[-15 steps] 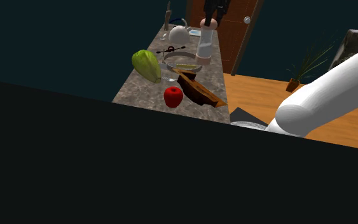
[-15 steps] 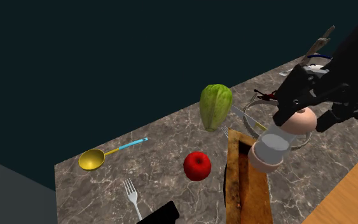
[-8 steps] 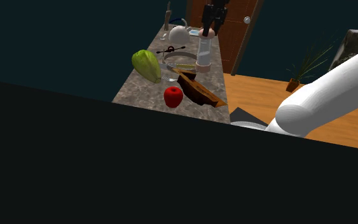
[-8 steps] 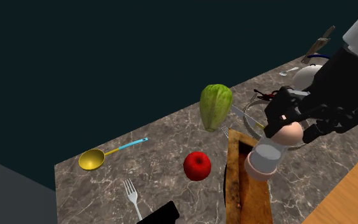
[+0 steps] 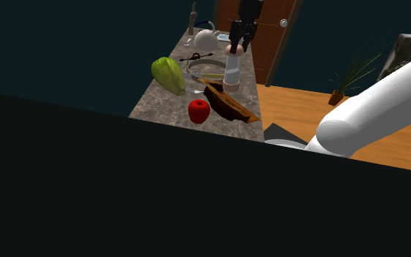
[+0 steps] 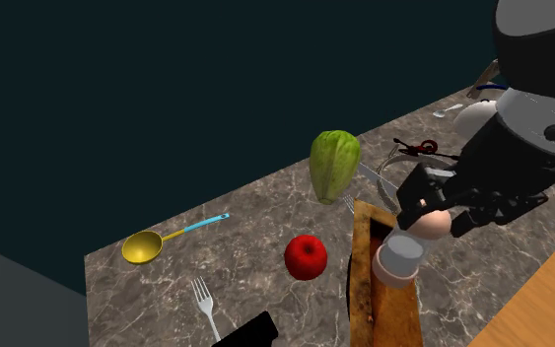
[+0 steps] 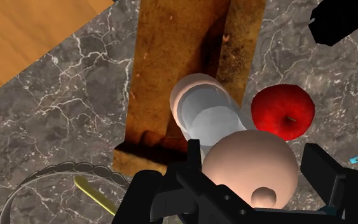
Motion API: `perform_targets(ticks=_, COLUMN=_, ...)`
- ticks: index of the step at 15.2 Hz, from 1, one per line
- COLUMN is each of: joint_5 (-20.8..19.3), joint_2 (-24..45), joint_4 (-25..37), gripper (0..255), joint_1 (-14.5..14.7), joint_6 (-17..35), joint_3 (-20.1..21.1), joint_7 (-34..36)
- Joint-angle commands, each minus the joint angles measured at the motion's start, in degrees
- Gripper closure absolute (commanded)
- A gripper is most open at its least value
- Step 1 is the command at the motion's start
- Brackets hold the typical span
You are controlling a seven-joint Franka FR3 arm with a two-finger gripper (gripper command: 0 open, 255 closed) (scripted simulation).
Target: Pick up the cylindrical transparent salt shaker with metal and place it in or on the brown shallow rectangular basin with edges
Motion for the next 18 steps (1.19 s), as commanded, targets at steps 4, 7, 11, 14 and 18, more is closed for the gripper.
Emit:
perform_targets(ticks=4, joint_5=0.1, joint_2=0.3, joint_4=-3.8, gripper=255, joint_1=0.0, joint_6=4.0, joint_3=0.0, joint_7=-0.6)
perform_targets(ticks=7, joint_5=0.1, joint_2=0.3, joint_4=-3.8, gripper=255, joint_1=0.0, joint_6=4.0, joint_3=0.0, joint_7=-0.6)
perform_targets(ticks=11, joint_5=0.1, joint_2=0.3, joint_4=-3.8, gripper=255, joint_1=0.0, joint_6=4.0, joint_3=0.0, joint_7=-0.6)
perform_targets(ticks=14, joint_5=0.1, joint_2=0.3, joint_4=-3.8, gripper=0, joint_1=0.0, joint_6=4.0, joint_3=0.0, joint_7=-0.6)
perform_targets(ticks=18, joint_5=0.0, joint_2=0.1, joint_4=-2.0, gripper=0, joint_1=-0.1, joint_6=2.1, joint_3=-0.2, joint_7=-0.5)
